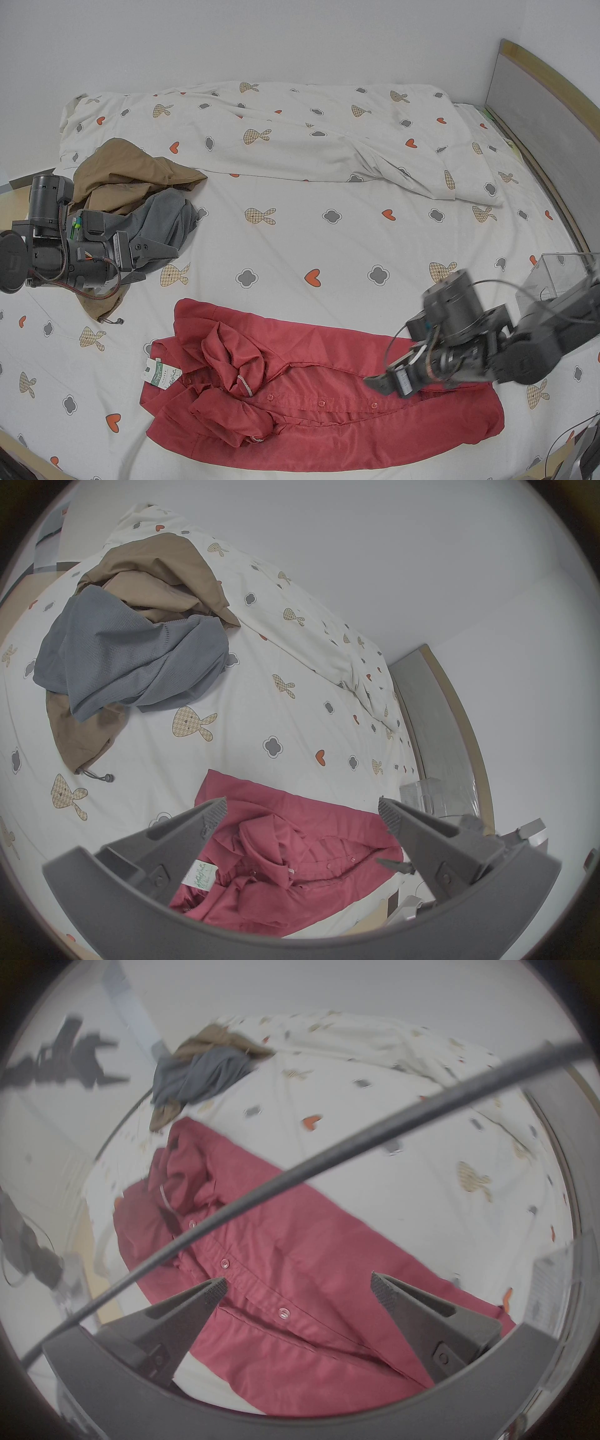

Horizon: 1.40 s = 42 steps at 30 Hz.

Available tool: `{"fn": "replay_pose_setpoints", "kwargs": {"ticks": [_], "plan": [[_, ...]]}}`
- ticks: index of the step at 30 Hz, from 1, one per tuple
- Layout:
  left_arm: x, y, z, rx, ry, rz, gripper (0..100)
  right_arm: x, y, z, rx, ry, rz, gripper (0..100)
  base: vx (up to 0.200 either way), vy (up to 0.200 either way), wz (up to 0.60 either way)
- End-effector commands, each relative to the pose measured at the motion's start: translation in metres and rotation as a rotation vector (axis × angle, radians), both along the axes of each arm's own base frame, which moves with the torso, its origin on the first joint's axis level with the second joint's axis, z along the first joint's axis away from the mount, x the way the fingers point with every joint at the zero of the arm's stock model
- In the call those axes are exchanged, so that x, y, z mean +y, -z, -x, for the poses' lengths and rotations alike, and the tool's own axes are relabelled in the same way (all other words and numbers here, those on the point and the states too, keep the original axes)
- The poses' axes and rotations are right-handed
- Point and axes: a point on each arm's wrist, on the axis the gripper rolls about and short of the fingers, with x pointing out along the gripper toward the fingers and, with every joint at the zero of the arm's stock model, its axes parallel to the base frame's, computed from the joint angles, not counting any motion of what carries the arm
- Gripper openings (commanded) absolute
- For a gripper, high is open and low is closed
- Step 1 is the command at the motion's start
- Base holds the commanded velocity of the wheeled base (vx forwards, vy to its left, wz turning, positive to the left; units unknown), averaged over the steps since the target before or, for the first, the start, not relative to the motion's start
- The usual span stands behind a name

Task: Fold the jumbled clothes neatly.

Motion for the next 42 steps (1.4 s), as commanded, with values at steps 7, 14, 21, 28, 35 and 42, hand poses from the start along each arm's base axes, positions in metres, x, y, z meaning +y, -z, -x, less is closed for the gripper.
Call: {"fn": "replay_pose_setpoints", "kwargs": {"ticks": [7,14,21,28,35,42], "plan": [[-0.018,-0.023,0.021,-0.022,0.028,-0.001,100,0.081,0.084,-0.009,-0.091,-0.128,0.29,100,0.0,0.0,0.0],[-0.018,-0.023,0.022,-0.022,0.03,-0.003,100,0.078,0.076,-0.019,-0.162,-0.078,0.349,100,0.0,0.0,0.0],[-0.019,-0.021,0.022,-0.018,0.033,-0.003,100,0.073,0.075,-0.031,-0.191,-0.037,0.391,100,0.0,0.0,0.0],[-0.021,-0.02,0.022,-0.013,0.041,-0.004,100,0.073,0.072,-0.038,-0.206,-0.017,0.381,100,0.0,0.0,0.0],[-0.021,-0.02,0.023,-0.014,0.04,-0.002,100,0.074,0.079,-0.04,-0.206,-0.009,0.4,100,0.0,0.0,0.0],[-0.021,-0.02,0.024,-0.014,0.041,-0.003,100,0.074,0.079,-0.041,-0.227,0.0,0.378,0,0.0,0.0,0.0]]}}
